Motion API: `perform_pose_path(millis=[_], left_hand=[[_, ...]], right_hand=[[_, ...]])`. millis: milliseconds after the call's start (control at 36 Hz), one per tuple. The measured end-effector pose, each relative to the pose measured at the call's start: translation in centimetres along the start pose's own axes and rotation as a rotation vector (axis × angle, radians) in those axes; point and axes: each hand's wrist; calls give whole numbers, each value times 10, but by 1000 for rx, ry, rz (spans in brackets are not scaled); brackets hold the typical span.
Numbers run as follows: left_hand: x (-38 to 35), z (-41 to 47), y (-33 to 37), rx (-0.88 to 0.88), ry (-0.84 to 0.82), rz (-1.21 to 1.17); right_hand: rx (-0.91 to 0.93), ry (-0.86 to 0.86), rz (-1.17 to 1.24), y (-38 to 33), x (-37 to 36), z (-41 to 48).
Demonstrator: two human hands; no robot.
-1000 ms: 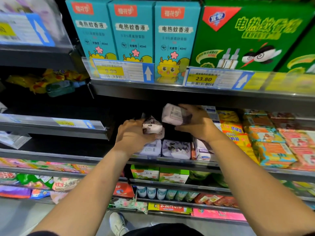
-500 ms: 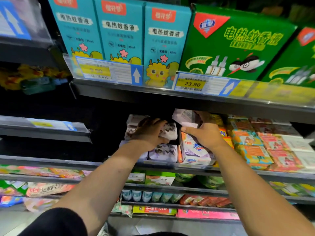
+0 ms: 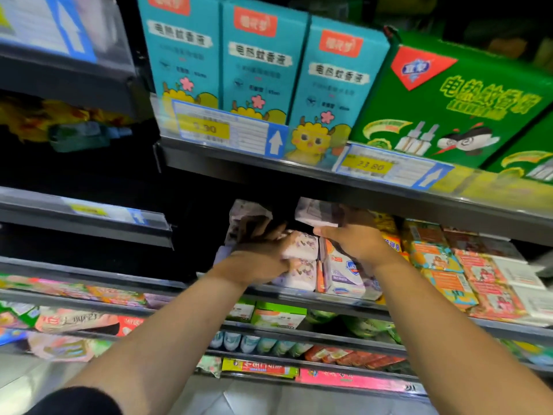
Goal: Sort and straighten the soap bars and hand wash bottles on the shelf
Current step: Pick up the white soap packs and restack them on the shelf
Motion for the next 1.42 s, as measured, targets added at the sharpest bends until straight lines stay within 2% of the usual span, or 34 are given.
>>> perform_pose_path(millis=[83, 139, 222, 333, 389, 417, 472, 583, 694, 778, 889, 944, 1056, 1194, 1278, 1417], left_hand=[[-4, -4, -22, 88, 105, 47], [-8, -9, -33, 136, 106, -18], [-15, -16, -38, 155, 7, -341], [-22, -14, -35, 172, 131, -433], [-29, -10, -32, 150, 80, -633], [-33, -9, -31, 126, 107, -709], [-31, -7, -32, 82, 136, -620], [-30, -2, -42, 140, 208, -213], [-33, 1, -43, 150, 131, -233], [-31, 0, -43, 151, 156, -200], [-35, 5, -47, 139, 126, -306], [-28, 2, -48, 147, 141, -212], [-22, -4, -49, 229, 246, -182], [-15, -18, -51, 319, 116, -133], [-17, -24, -59, 308, 136, -93], [-20, -31, -61, 309, 214, -180]], right_hand=[[62, -26, -119, -18, -4, 0], [58, -49, -121, -27, -9, 2], [18, -95, -123, -32, -20, 10], [-142, -187, -152, -32, -29, 25], [-126, -175, -195, -31, -31, 31], [-72, -162, -244, -32, -31, 33], [37, -153, -345, -36, -31, 35], [90, -175, -454, -32, -36, 45], [99, -223, -562, -35, -38, 44], [69, -272, -548, -34, -40, 42], [53, -292, -567, -28, -43, 45], [67, -279, -566, -24, -44, 47], [110, -206, -633, -22, -46, 47], [193, -156, -679, -27, -55, 50], [215, -185, -626, -36, -64, 55], [272, -222, -526, -56, -78, 65]])
Point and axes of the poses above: each hand's wrist, its own z-axis towards the middle knuckle, its own x-axis out of the back of the hand, y = z × x, and after that the axes turned 9 degrees about x, right-handed
